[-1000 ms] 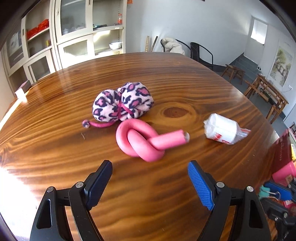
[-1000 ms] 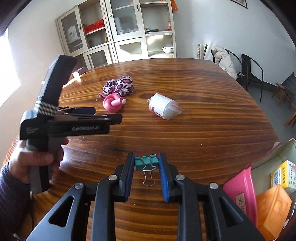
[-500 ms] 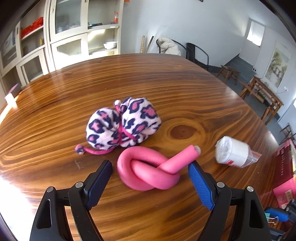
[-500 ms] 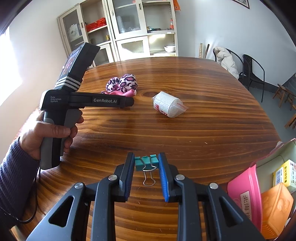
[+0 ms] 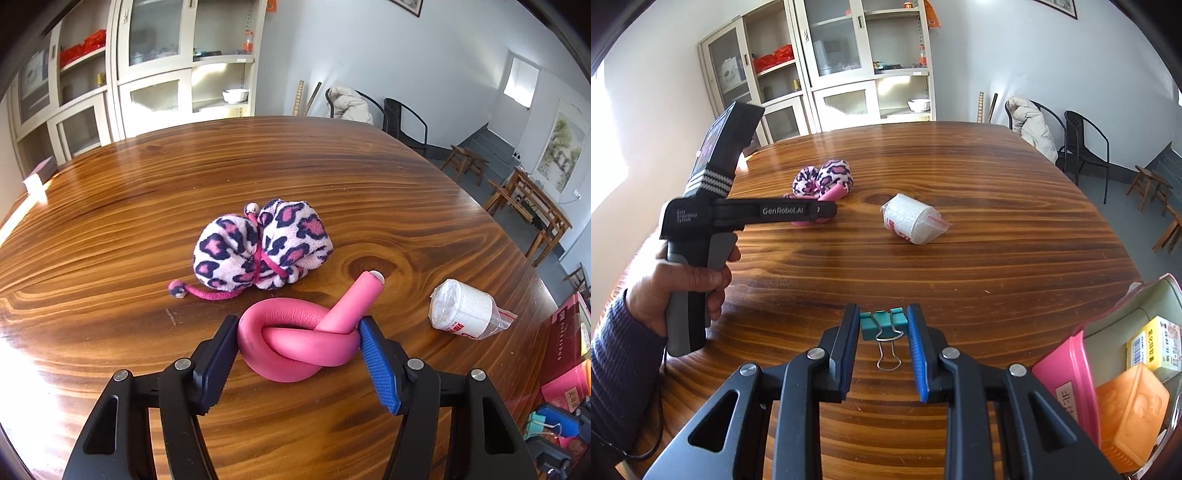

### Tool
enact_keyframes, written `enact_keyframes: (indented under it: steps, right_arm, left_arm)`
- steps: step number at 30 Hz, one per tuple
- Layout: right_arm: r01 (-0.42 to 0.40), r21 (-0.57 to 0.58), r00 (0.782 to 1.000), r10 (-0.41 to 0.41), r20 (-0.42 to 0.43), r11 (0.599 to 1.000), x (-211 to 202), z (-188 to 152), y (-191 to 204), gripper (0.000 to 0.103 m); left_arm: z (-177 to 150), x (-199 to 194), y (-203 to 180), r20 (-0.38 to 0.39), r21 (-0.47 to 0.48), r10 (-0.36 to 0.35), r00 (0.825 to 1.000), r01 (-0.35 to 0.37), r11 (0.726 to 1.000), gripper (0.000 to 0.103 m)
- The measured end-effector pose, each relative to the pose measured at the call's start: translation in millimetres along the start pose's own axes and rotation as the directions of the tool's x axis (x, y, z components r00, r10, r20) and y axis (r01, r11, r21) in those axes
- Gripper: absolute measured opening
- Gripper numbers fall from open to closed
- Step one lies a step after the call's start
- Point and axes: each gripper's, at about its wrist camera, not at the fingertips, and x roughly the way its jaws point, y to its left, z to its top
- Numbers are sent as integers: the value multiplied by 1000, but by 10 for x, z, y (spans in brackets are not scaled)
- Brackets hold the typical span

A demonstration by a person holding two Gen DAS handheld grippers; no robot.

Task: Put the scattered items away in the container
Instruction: 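Grasp the knotted pink foam curler with the left gripper while the right holds the clip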

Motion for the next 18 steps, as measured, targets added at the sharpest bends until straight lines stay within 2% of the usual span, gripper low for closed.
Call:
enact_keyframes:
  steps: [7, 12, 18]
  right_arm:
    - [5, 30, 999, -6, 52, 1000, -115, 46, -58, 29]
    - [3, 62, 995, -9, 98, 998, -230, 74, -116, 29]
    - [44, 110, 984, -62, 169, 993, -403, 89, -213, 29]
  left_arm:
    - [18, -286, -7, 52, -29, 0, 999, 1, 1000, 67]
    - [-22, -582, -35, 100, -57, -28, 995, 34, 998, 67]
    - [-80, -837, -217, 132, -53, -70, 989, 77, 996, 67]
